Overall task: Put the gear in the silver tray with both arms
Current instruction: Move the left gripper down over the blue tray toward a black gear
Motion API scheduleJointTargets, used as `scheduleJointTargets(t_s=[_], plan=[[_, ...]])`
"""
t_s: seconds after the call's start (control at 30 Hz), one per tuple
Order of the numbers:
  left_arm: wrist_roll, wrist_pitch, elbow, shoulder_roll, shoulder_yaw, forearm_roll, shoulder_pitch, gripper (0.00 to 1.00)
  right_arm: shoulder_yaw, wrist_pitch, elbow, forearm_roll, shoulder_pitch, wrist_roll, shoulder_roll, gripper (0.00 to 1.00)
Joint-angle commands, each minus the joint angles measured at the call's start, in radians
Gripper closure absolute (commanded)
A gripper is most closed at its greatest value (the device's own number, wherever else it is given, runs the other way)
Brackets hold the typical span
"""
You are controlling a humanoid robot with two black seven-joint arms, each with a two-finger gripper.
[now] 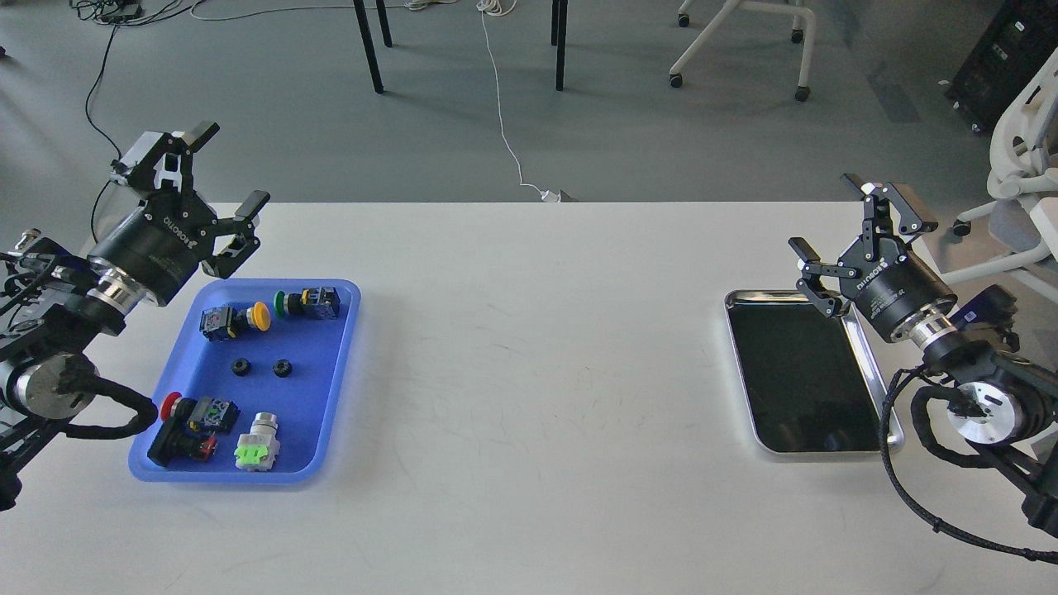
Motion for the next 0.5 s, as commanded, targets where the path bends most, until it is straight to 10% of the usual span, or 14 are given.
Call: scheduleJointTargets(t_s=[0.0, 0.47], plan=[[0.0, 0.003, 0.0, -0.001, -0.009, 0.002, 0.009, 0.02, 0.0, 0.0, 0.0, 0.0, 0.0, 0.0, -0.001, 0.01], [0.0, 0.0, 0.012, 0.042, -0.018, 0.123, -0.031, 0.02, 0.0, 0.0, -0.003, -0.001, 0.006, 0.0, 0.003, 0.01]])
